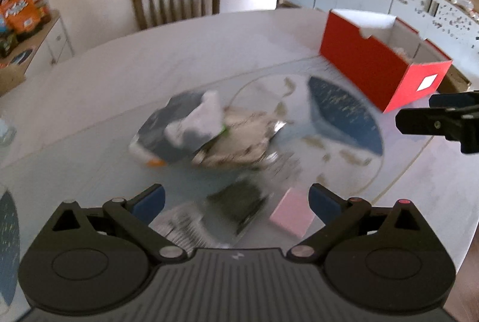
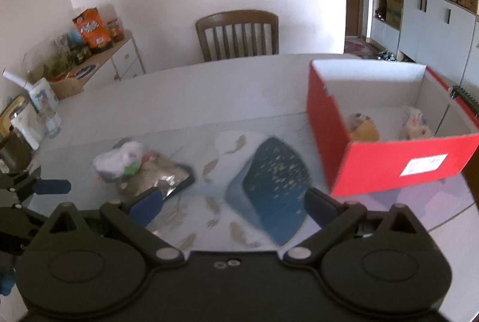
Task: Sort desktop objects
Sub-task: 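Withdraw both grippers from the red box back toward the table items, then grasp the white printed wrapper with the left gripper while the right grasps the pink square pad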
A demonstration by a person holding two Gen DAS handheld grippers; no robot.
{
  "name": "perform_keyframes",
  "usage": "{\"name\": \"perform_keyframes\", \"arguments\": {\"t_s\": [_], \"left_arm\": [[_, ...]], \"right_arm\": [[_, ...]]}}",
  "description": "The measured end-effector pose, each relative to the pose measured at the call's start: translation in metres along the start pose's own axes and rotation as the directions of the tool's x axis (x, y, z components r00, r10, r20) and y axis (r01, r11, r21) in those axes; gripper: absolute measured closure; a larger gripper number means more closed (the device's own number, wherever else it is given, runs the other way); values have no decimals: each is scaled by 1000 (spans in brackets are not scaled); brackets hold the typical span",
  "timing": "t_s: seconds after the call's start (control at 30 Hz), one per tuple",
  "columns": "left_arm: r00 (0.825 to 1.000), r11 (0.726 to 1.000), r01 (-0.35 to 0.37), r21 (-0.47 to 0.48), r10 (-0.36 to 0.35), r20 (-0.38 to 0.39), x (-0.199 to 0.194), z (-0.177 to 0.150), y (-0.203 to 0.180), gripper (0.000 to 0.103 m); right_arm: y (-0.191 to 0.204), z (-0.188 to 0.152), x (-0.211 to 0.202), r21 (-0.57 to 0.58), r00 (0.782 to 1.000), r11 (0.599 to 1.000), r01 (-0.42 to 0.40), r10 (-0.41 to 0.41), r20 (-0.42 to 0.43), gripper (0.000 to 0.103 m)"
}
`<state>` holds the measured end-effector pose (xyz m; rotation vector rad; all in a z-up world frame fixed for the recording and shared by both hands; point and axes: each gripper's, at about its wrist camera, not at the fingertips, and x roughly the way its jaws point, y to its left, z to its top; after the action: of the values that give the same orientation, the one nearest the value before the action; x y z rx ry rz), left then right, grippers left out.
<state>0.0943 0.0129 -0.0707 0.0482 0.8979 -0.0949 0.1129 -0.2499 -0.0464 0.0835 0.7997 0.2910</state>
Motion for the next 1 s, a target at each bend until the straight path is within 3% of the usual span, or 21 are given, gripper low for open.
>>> {"name": "perform_keyframes", "arguments": {"t_s": [0.33,0.6,0.77,1.0], "left_arm": [[997,999,-41,-17,39,-63,10,-30,30,1],[995,998,-26,-51,21,-95,18,-40,44,1],[996,1000,2,-24,-4,-93,21,-44,44,1],[995,997,-23,-75,16,-99,26,-42,54,1]], "right_arm": [[50,-19,24,-28,998,999,-34,32,-50,2],[65,-36,46,-55,993,998,-40,33,-114,6],[72,-44,58,-66,987,996,-61,50,-153,8],[75,-52,77,-70,978,996,-56,41,-203,16]]}}
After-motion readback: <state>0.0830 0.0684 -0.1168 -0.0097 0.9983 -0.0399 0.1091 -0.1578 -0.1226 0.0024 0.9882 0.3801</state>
